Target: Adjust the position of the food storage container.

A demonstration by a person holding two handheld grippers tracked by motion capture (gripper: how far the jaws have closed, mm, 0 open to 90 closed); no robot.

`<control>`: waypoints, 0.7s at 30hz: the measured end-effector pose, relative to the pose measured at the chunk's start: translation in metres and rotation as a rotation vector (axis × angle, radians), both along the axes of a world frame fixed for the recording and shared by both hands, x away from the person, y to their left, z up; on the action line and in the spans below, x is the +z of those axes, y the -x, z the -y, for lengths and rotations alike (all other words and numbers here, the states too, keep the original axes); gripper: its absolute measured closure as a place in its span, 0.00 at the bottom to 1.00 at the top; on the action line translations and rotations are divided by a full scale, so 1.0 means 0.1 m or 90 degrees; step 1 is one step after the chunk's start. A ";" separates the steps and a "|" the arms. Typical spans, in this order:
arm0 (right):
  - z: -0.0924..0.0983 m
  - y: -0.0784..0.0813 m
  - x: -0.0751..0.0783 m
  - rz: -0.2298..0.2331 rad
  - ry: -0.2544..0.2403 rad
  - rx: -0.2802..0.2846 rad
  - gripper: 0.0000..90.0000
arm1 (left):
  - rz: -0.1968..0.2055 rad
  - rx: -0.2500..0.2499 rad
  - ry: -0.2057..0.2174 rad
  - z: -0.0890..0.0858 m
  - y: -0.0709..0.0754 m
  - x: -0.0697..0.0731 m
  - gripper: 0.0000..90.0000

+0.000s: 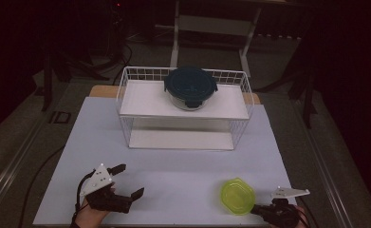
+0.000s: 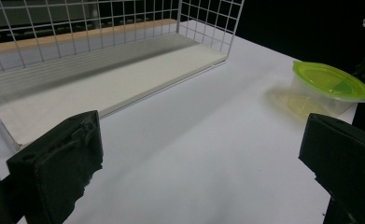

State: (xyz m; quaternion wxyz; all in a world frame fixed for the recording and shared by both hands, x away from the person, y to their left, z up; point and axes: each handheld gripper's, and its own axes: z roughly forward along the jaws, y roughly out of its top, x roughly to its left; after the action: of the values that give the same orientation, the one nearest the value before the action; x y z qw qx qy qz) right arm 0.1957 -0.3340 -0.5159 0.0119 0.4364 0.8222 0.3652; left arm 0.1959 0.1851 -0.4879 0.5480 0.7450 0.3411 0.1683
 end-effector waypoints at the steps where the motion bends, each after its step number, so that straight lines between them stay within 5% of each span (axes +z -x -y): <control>1: -0.02 -0.01 0.00 -0.001 0.001 0.004 1.00 | 0.000 0.000 0.000 0.00 0.00 0.00 0.00; 21: -0.44 -0.20 0.05 0.002 0.005 0.067 1.00 | -0.002 0.001 0.000 -0.02 -0.01 0.00 0.00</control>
State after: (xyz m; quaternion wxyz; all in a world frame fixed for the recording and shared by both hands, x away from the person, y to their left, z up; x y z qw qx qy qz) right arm 0.2156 -0.2897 -0.5109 -0.0047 0.3922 0.8453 0.3628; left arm 0.1965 0.1872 -0.4878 0.5476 0.7449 0.3424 0.1676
